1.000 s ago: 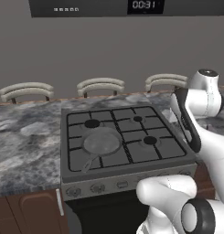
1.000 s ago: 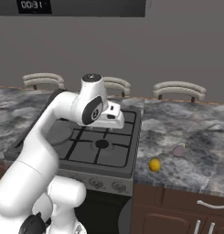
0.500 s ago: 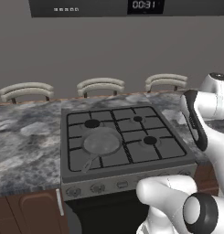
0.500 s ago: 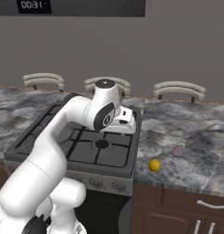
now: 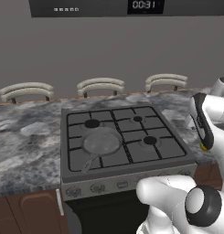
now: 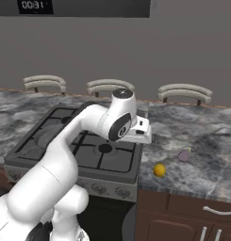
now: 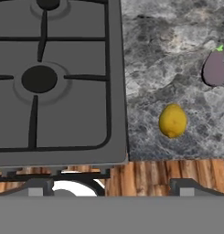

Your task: Put the lemon and eggplant in the pan. Then turn on the front left burner and set the heat to medium.

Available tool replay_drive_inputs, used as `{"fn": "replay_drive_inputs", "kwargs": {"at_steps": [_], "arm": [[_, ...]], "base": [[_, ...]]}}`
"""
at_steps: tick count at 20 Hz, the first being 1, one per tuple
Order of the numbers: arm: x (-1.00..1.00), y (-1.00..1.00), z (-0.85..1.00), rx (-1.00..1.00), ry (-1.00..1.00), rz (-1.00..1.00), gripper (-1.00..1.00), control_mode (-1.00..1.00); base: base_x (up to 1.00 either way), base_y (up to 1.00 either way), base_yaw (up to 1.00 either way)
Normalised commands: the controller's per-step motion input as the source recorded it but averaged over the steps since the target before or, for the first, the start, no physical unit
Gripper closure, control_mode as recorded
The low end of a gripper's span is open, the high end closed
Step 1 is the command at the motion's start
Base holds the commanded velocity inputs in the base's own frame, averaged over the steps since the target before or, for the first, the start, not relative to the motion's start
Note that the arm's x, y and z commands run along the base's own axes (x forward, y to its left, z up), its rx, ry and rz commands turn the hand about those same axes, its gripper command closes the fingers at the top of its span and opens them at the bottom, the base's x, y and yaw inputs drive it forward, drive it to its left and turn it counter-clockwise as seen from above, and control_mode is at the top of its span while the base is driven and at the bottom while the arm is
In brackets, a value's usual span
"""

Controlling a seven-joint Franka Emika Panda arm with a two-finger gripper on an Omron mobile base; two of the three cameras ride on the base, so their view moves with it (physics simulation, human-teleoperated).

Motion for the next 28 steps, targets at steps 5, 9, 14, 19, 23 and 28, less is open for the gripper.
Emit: {"fn": "replay_drive_inputs", "kwargs": {"at_steps": [5,9,14,19,23,28], "arm": [[0.0,-0.3,-0.16,0.0,0.01,-0.02,-1.0,-1.0],[0.0,-0.31,-0.16,0.0,0.03,-0.03,-1.0,-1.0],[0.0,-0.34,-0.17,0.0,0.02,-0.03,-1.0,-1.0],[0.0,-0.31,-0.17,0.0,0.04,-0.04,-1.0,-1.0],[0.0,-0.27,-0.15,0.0,0.05,-0.04,-1.0,-1.0],[0.0,-0.2,-0.14,0.0,0.06,-0.05,-1.0,-1.0]], "base": [[0.0,0.0,0.0],[0.0,0.0,0.0],[0.0,0.0,0.0],[0.0,0.0,0.0],[0.0,0.0,0.0],[0.0,0.0,0.0]]}}
